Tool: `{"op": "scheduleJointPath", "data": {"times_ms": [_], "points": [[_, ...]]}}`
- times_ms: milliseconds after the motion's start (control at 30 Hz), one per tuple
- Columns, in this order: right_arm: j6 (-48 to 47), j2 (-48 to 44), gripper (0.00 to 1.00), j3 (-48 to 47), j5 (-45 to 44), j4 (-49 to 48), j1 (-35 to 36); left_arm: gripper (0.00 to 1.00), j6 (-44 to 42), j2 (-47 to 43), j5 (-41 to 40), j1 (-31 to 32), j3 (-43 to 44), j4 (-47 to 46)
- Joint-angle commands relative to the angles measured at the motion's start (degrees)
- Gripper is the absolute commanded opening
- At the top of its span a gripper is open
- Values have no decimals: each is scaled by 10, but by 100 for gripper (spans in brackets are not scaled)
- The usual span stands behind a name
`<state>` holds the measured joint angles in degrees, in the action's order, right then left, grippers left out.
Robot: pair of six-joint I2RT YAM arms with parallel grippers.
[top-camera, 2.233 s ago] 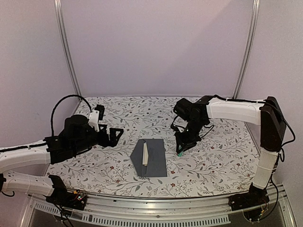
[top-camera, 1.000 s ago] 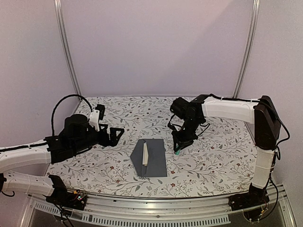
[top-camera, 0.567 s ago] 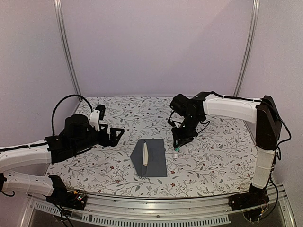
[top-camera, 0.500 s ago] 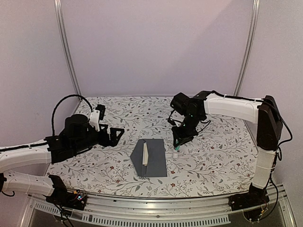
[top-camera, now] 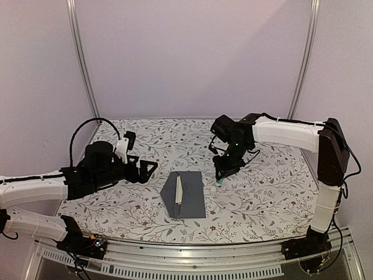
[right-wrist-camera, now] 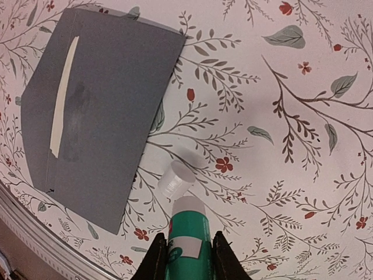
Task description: Place the letter into the envelope and seal it
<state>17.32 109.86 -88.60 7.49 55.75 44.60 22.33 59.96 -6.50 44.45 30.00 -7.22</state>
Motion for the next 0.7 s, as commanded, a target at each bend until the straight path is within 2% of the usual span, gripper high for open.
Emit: {"op": "scheduleJointPath", "data": {"times_ms": [0, 400, 500, 667], "points": [[21, -51, 0, 34, -89, -42, -17, 94, 9, 76, 60, 2, 36, -14], [103, -235, 0, 234, -257, -161, -42, 83, 103, 381, -112, 193, 258, 19], [115, -275, 0, 273, -262, -182, -43, 83, 127, 457, -145, 225, 323, 32], [118, -327, 0, 315, -259, -200, -43, 83, 157, 577, -182, 254, 445, 110]]}}
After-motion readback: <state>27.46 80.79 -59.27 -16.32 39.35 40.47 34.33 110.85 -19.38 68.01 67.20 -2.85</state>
